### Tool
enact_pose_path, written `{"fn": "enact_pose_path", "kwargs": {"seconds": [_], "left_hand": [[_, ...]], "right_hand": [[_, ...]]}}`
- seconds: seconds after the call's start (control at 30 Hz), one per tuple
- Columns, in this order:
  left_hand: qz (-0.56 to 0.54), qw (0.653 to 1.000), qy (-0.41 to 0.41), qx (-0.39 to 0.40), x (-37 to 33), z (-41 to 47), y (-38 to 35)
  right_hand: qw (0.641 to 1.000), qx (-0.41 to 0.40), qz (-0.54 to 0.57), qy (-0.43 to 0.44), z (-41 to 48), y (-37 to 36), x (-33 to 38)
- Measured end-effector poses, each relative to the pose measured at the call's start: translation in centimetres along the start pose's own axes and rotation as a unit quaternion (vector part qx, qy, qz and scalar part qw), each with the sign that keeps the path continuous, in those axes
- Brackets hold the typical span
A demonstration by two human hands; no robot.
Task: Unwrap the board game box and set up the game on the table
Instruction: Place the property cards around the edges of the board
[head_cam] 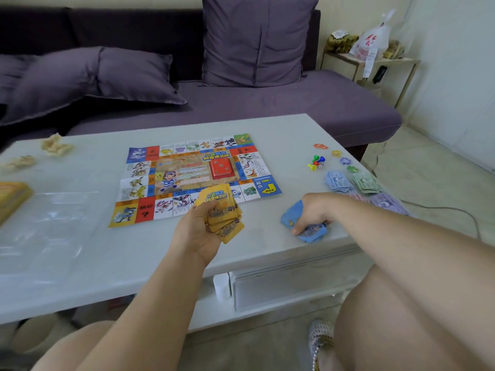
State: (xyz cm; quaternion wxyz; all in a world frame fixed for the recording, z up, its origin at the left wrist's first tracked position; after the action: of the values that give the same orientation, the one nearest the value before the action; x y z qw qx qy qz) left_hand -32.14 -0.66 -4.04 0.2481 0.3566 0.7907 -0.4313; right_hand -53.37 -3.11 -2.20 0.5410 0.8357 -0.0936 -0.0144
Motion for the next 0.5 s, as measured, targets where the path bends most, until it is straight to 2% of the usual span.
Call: {"fn": "enact_pose_path", "kwargs": {"seconds": [0.23, 0.3, 0.33, 0.4, 0.5], "left_hand": [[-0.058, 0.998, 0.025, -0.017, -0.9, -0.8, 1.2], [-0.082, 0.996, 0.032, -0.026, -1.0, -0.5, 1.4], [-0.085, 0.996, 0.034, -0.025, -1.1, -0.4, 1.4], [-0.077, 0.996, 0.039, -0.019, -1.2, -0.4, 1.1], [-0.056, 0.997, 0.043, -0.014, -0.8, 0.1, 0.7]], "right_hand": [[0.999, -0.015, 0.021, 0.036, -0.6, -0.2, 1.4], [0.991, -0.003, 0.103, 0.088, -0.2, -0.4, 2.0], [0.973, -0.001, 0.193, 0.13, 0.1, -0.3, 2.5], [0.901, 0.001, 0.398, 0.175, 0.0, 0.9, 4.1], [0.773, 0.03, 0.617, 0.141, -0.2, 1.9, 6.7]]}}
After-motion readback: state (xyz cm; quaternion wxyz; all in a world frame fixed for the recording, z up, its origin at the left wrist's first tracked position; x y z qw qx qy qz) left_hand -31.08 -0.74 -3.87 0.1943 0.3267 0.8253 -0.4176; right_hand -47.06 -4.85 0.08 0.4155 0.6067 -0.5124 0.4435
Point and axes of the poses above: each hand's wrist, its own z-axis towards the middle knuckle, its own y-axis out of the back of the hand, x = y × z, the point moved 4 cm from there along z, towards the middle knuckle, and after that the axes turned 10 degrees about -x, right-handed, at the moved point
